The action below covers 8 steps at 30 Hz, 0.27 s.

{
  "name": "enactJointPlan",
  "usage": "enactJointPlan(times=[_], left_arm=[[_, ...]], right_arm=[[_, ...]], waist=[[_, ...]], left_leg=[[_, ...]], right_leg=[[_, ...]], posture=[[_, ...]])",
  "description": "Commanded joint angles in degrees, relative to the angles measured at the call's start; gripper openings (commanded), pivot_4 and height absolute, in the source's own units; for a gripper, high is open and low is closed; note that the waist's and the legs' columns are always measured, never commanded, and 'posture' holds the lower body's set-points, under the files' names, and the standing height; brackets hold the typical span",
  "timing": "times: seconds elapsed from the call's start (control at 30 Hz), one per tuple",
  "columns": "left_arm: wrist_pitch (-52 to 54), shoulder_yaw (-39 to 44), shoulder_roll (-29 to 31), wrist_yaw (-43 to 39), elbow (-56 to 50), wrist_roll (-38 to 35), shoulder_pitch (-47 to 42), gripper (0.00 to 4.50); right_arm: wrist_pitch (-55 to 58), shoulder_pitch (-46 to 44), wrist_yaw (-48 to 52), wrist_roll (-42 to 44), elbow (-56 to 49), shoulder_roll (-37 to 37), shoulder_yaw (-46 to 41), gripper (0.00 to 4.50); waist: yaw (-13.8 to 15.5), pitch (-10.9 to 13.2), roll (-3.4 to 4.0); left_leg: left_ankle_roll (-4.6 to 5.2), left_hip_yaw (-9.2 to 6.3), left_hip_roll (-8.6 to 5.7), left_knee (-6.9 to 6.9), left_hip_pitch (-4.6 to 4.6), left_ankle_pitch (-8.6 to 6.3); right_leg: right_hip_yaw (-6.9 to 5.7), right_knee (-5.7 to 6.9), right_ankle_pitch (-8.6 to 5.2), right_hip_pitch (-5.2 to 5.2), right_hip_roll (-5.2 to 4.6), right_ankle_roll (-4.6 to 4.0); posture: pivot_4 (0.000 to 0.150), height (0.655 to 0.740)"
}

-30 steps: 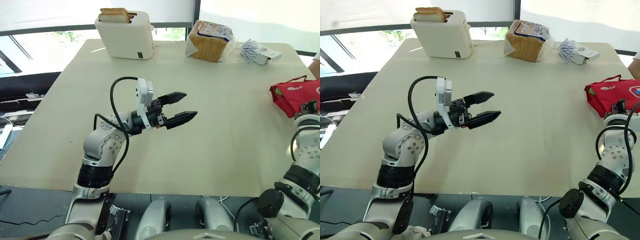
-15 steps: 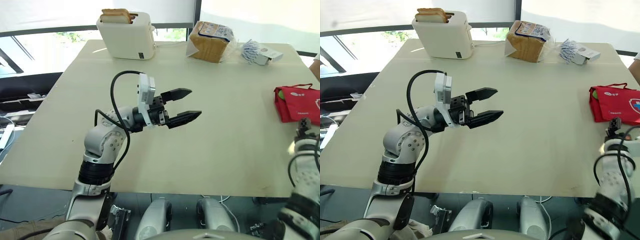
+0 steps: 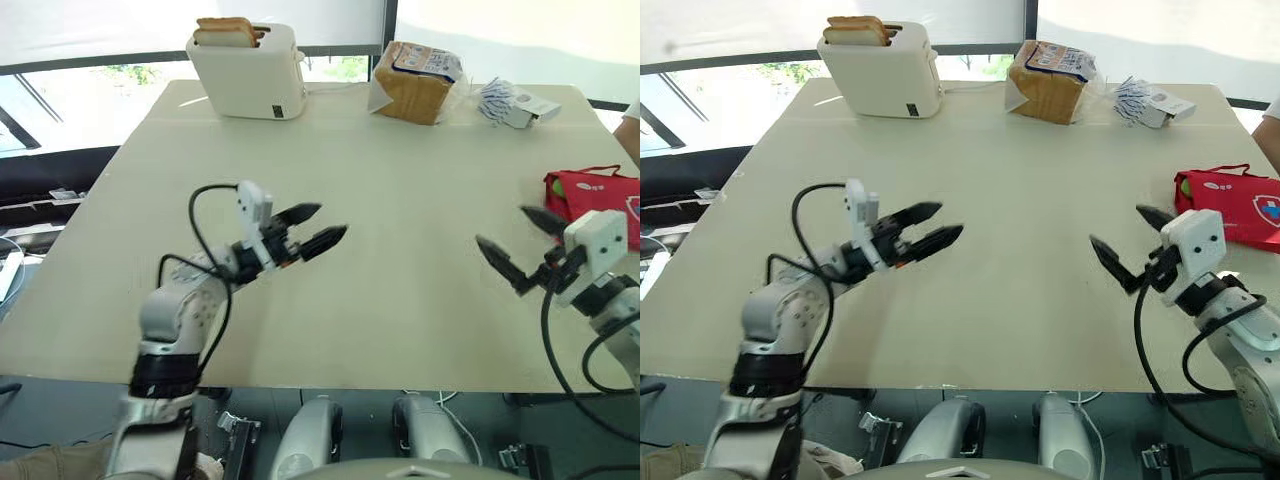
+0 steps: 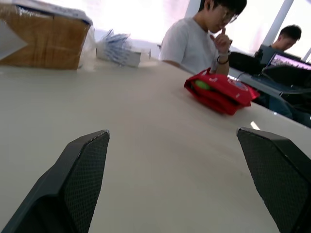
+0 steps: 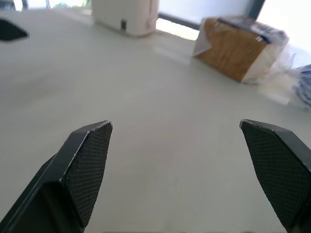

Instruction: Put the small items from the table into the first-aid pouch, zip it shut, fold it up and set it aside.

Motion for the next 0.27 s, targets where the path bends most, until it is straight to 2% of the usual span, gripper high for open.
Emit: enactJointPlan(times=[0.03,0.13,0.27], left_arm=[[-0.5,4.44,4.87,-4.02,-3.07,-0.93,3.54,4.5],[-0.7,6.65,8.27,-6.47,-2.85,-1.16,7.6,4.5],[-0.55,8.05,9.6,-7.28,-2.01,-1.29,8.93,4.5]], right_arm=[[-4.49,7.66,10.17,-0.1,-0.48,-1.96,-7.78,4.49],[-6.53,14.43,13.97,0.87,-0.45,-0.04,-13.65,4.49],[-7.38,18.24,14.72,1.28,-0.82,3.41,-16.43,4.49]], waist=[[1.0,0.06,-0.09],[1.95,0.06,-0.1],[1.86,0.03,-0.15]], left_leg=[[0.0,-0.07,0.01,0.0,-0.05,0.0],[0.01,-0.11,-0.02,0.05,-0.09,-0.01],[0.02,-0.1,-0.02,0.08,-0.02,-0.02]], right_leg=[[-0.08,-0.03,0.0,0.01,-0.1,0.0],[-0.18,-0.07,0.01,0.06,-0.34,0.01],[-0.16,-0.14,0.01,0.15,-0.43,-0.01]], posture=[[0.15,0.74],[0.15,0.74],[0.15,0.74]])
